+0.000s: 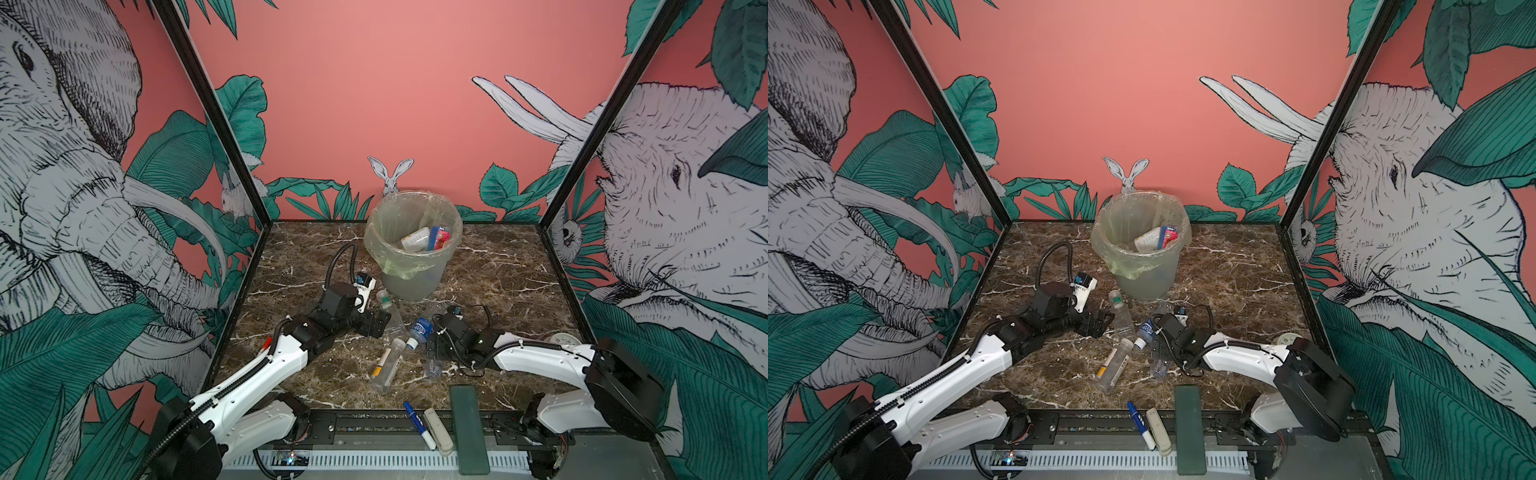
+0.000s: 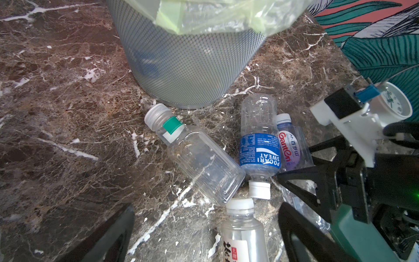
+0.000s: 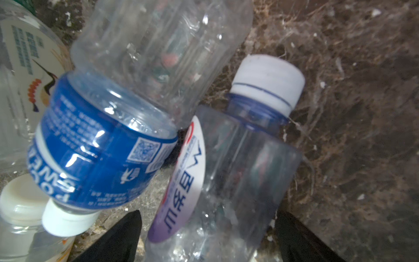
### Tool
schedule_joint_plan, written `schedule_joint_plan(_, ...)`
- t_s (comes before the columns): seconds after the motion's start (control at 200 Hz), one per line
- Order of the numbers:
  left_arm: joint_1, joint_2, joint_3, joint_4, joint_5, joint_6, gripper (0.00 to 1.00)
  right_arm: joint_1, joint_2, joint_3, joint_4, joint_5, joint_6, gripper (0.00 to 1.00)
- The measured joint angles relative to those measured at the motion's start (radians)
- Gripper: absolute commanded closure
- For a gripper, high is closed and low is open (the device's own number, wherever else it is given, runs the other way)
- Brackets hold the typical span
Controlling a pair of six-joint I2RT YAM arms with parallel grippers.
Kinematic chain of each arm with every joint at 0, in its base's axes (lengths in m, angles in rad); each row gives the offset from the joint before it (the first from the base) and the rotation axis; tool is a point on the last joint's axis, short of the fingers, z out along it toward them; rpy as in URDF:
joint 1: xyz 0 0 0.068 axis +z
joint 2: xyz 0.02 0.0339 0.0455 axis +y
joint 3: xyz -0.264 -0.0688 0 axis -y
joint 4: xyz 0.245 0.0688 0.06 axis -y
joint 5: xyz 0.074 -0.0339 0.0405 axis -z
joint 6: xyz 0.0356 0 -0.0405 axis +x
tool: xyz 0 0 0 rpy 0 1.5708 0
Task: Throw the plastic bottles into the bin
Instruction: 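Close the right gripper on the purple-label bottle and lift it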
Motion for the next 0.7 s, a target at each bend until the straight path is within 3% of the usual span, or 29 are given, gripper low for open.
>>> schedule_joint_plan(0.7,-0.03,0.058,-0.005,0.003,-0.004,-0.004,0.01,-0.002,0.008,0.0,0.013,0.007,0.011,0.31)
